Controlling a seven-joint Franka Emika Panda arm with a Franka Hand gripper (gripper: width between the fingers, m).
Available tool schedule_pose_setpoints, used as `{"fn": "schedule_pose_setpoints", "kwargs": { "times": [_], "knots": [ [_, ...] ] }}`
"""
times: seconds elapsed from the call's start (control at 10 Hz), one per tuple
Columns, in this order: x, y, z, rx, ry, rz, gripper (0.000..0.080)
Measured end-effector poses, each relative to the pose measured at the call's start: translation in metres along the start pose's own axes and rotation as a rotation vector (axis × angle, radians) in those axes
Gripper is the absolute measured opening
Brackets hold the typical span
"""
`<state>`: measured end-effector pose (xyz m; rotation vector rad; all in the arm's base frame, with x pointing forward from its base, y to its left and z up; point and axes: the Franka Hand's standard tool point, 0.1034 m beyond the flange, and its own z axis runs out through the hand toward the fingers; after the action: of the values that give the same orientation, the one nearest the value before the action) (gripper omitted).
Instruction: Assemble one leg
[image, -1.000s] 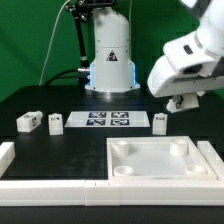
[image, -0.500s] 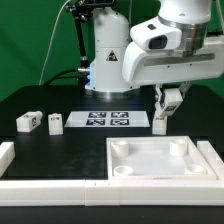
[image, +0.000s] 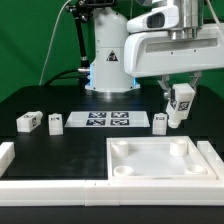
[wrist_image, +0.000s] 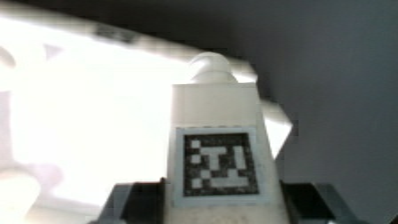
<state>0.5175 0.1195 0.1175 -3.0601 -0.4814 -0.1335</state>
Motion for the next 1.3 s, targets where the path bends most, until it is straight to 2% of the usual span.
{"fn": "schedule_pose_setpoints", "kwargs": {
  "times": [0.1,0.2,0.8,0.9,1.0,1.1,1.2,1.3],
  "knots": [
    [0.022,0.0,-0.006,0.003,0.007,0.019,0.0291],
    [0.036,0.0,-0.01,0.005,0.015,0.025,0.0291],
    [0.032,0.0,-0.006,0.005,0.012,0.02,0.0291],
    [0.036,-0.001,-0.009,0.005,0.016,0.018,0.0291],
    [0.064,-0.012,-0.03,0.012,0.003,0.015,0.0291],
    [0.091,-0.01,-0.035,0.021,0.035,-0.017,0.0291],
    [0.105,-0.004,-0.026,0.027,0.042,-0.016,0.0291],
    [0.123,-0.001,-0.024,0.029,0.062,-0.022,0.0291]
  ]
}}
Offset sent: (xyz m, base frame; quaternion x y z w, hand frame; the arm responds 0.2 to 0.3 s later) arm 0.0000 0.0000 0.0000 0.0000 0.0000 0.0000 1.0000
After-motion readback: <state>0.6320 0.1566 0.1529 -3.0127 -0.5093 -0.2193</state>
